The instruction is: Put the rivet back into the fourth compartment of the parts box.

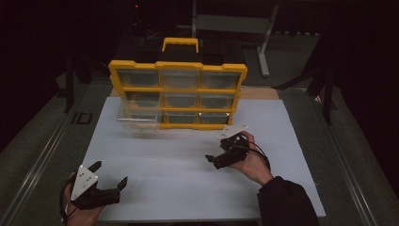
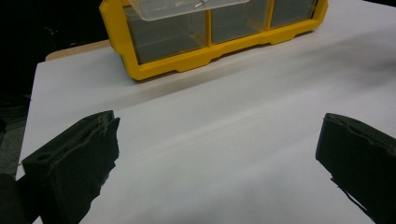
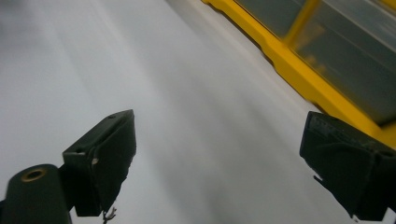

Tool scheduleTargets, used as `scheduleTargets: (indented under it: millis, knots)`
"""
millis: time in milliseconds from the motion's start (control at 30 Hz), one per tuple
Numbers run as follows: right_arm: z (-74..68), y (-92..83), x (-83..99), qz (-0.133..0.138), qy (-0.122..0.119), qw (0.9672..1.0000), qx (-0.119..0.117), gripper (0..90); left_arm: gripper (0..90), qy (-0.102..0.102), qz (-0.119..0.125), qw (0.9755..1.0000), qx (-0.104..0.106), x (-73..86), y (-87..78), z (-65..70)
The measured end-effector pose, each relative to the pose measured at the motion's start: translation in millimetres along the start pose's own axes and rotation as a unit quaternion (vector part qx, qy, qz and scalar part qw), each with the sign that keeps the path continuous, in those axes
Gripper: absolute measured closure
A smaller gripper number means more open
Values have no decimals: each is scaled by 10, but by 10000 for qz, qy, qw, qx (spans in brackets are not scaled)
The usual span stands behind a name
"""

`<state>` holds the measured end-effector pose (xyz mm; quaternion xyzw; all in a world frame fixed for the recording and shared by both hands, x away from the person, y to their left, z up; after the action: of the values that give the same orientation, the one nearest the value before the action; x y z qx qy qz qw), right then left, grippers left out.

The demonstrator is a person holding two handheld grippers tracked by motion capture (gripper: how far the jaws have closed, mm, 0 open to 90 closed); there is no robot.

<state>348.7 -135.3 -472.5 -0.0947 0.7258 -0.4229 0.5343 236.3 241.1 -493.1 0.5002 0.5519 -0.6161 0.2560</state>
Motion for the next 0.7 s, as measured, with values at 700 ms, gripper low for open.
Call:
scheduleTargets:
  millis: [700]
  knots:
    - [205, -590, 833, 351, 657, 9927, 952, 96, 0, -80, 11, 9999, -104, -2, -4, -30]
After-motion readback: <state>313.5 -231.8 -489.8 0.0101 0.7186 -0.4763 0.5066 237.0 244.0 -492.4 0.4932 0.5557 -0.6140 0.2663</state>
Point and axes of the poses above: each handheld gripper's, and its own axes: y roughly forward along the jaws, x roughly out of its underside, z roughly to its right, the point moved 5 cm from there along y, roughly forward along the jaws, and after that the axes turned 8 degrees about -x, right-handed, at the moved point
